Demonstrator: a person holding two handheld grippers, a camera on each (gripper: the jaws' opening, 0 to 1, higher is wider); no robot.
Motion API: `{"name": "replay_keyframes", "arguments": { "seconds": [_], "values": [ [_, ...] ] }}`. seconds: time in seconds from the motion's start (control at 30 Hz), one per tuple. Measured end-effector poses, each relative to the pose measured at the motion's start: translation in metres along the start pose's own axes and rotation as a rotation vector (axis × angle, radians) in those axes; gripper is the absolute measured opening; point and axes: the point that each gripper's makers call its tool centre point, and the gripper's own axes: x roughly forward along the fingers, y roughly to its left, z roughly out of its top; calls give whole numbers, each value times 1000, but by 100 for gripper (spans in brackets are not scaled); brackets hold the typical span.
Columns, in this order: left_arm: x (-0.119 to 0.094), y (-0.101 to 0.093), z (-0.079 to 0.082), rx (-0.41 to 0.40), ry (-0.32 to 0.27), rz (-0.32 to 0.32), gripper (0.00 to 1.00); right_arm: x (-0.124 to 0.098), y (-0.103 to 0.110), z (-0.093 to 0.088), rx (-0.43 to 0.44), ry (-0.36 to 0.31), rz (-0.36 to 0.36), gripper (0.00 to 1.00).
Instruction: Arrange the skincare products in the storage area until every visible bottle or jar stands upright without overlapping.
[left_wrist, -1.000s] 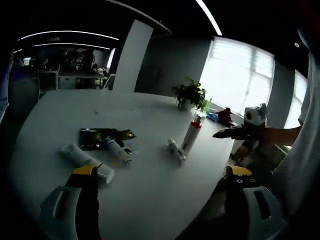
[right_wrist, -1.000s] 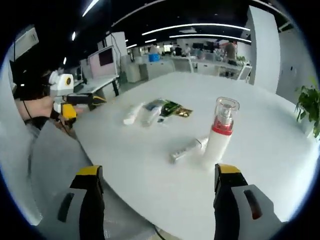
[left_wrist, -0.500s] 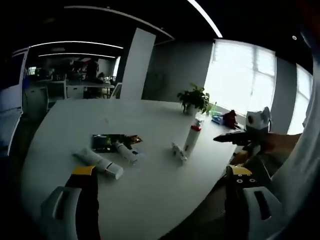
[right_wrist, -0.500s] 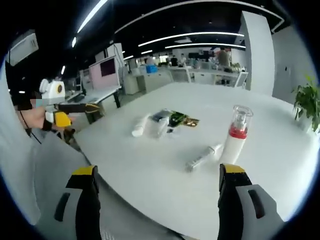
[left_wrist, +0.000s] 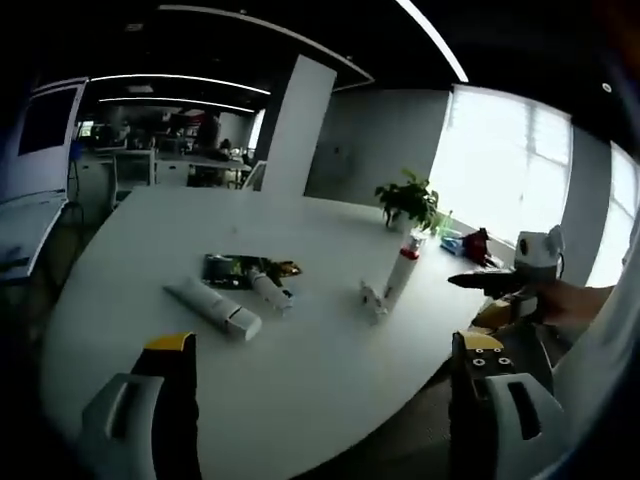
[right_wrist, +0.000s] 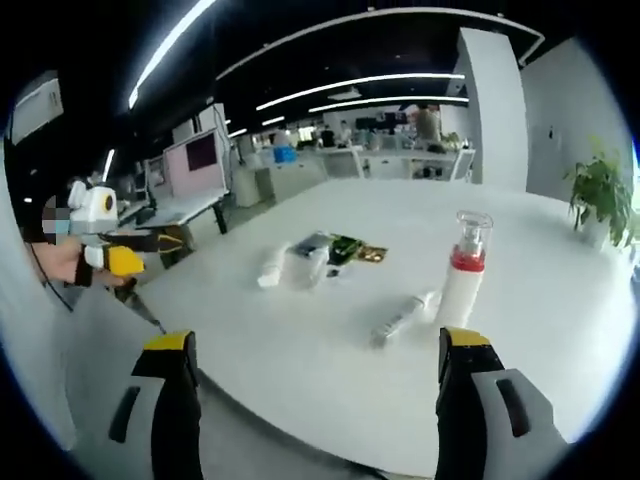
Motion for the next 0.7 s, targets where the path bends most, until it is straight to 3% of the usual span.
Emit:
{"name": "replay_keyframes", "arguments": {
  "seconds": [0.1, 0.7],
  "values": [
    [0, 1, 0, 1, -1, 2, 99, -2, -6, 1, 39, -9, -7, 99],
    [13, 12, -3, -50, 54, 7, 97, 3, -5, -11, 53, 58, -1, 99]
  ]
}}
